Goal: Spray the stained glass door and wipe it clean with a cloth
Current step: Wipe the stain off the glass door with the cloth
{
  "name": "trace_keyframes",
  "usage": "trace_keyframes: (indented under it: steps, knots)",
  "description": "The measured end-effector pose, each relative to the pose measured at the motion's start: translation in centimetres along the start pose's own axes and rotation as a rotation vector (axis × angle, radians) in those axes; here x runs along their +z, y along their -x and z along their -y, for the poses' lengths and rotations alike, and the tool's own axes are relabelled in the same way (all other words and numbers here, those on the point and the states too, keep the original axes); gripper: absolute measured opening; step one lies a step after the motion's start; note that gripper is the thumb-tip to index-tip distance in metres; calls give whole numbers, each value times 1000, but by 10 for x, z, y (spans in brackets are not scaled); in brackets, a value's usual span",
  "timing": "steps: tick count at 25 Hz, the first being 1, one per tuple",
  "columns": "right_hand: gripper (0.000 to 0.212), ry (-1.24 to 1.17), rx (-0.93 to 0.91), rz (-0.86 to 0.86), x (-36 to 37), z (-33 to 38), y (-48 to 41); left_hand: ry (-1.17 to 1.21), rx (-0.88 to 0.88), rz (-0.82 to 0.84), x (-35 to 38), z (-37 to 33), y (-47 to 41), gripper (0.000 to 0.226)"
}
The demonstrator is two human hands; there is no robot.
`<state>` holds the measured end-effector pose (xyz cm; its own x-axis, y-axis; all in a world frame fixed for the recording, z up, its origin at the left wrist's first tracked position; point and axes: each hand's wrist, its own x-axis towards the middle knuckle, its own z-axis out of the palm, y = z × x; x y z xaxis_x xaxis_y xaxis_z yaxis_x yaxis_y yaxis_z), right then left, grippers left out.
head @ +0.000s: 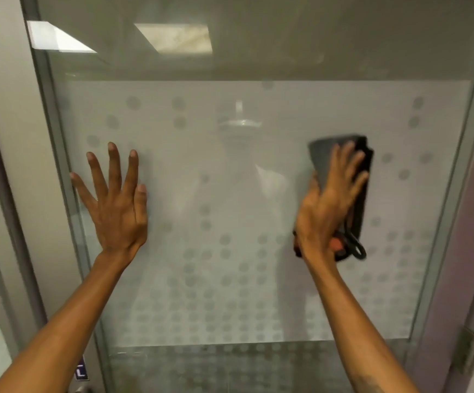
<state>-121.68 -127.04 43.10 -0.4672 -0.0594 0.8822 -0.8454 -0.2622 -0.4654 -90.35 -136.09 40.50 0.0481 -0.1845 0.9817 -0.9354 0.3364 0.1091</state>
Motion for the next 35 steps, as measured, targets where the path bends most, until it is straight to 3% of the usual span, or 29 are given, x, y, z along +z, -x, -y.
trace_keyframes:
  steps: [3, 6, 9, 12, 15, 19, 22, 24, 27, 30, 33, 35]
  knots:
    - [64, 67, -376, 103, 46, 75, 23, 13, 26, -18, -1, 3, 0, 55]
    - [72, -35, -606, 342, 63, 104, 112, 147, -19, -72, -4, 17, 1, 52]
    - [71, 2, -825, 559, 54, 64, 213, 121, -4, -76, -5, 24, 1, 50]
    - [62, 136, -1000, 639, 21, -17, 261, 41, 28, -53, -5, 23, 0, 52]
    - [70, 279, -874, 512, -21, -92, 239, -25, -86, -60, -5, 24, 1, 56]
    - [94, 352, -373, 174, -53, -139, 143, 27, -118, -59, -5, 26, -1, 61]
    - [68, 129, -7, -5, -62, -124, 47, 68, -104, -79, -5, 23, -2, 61]
    - [55, -4, 95, -100, -48, -89, -5, 75, -116, -89, -3, 22, -2, 60]
    - [59, 124, -136, -113, -1, -5, -26, 108, -108, -59, 4, 30, -2, 58]
    - [74, 65, -523, 174, 26, 45, 33, 133, -119, -29, 10, 40, -3, 58]
    - [79, 179, -870, 418, -3, -17, 106, 215, -139, 31, 23, 57, -2, 59]
    - [84, 281, -890, 416, -37, -95, 118, 265, -130, 91, 35, 73, -1, 62]
